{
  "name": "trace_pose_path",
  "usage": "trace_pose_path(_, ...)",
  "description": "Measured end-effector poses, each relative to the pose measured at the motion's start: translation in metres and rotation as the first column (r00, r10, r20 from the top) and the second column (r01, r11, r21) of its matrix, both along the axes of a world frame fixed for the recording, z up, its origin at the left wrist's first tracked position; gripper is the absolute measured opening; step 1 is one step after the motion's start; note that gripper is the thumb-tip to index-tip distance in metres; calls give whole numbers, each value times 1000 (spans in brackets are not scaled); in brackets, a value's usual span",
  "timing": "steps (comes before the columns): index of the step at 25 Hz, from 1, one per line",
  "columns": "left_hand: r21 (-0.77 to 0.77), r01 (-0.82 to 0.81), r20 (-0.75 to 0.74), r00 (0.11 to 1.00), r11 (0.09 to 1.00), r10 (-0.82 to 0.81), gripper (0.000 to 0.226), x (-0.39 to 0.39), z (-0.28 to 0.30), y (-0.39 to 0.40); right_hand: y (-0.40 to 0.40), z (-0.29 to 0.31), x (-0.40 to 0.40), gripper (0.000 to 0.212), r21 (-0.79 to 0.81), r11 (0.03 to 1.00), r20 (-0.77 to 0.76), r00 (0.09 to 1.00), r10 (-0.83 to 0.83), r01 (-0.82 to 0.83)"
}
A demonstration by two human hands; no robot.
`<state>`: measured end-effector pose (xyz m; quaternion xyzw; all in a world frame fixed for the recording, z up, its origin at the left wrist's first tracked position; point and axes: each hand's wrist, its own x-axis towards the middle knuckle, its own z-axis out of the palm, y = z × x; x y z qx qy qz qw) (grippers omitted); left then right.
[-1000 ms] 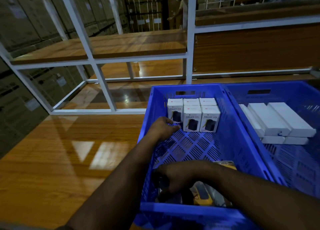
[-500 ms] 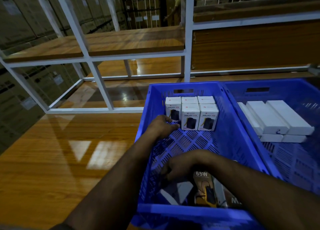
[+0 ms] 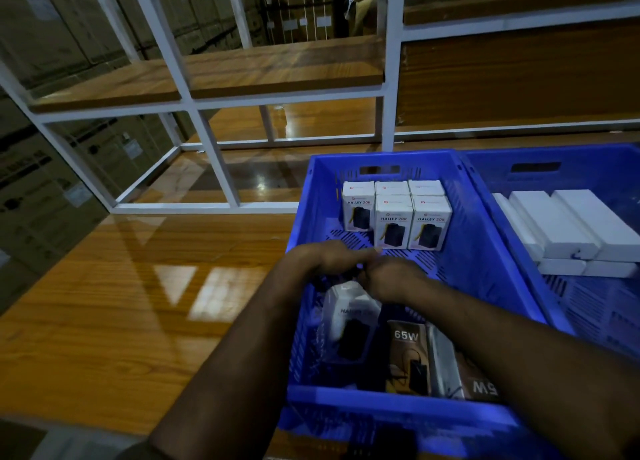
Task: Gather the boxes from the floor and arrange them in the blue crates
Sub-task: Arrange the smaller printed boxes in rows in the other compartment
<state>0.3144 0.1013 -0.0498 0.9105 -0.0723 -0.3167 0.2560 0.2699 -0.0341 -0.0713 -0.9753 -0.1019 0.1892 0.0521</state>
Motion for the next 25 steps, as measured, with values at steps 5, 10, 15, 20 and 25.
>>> trace_pose_path(5,144,234,-155,965,961,-212,79,-9,5,2,-3,-11,10,30,-83,994,-2,997,-73,73)
trace_pose_path(10,-48,-4,34,999,999,5,63,1,-5,6,-10,13,16,37,202,959,56,975,-215,200)
trace_pose_path(15,-627,-399,-53,879,669,474,41,7,3,5,-26,33,20,62,803,303,-336,809,-482,514)
trace_pose_path(20,-787,-510,-291,803,347,521,45,12,6,-3,-24,33,20,52,861,78,-440,812,-384,503)
trace_pose_path(25,-775,-508,-199,760,376,619,43,3,3,-20,-26,37,22,22,950,-10,-275,824,-496,311)
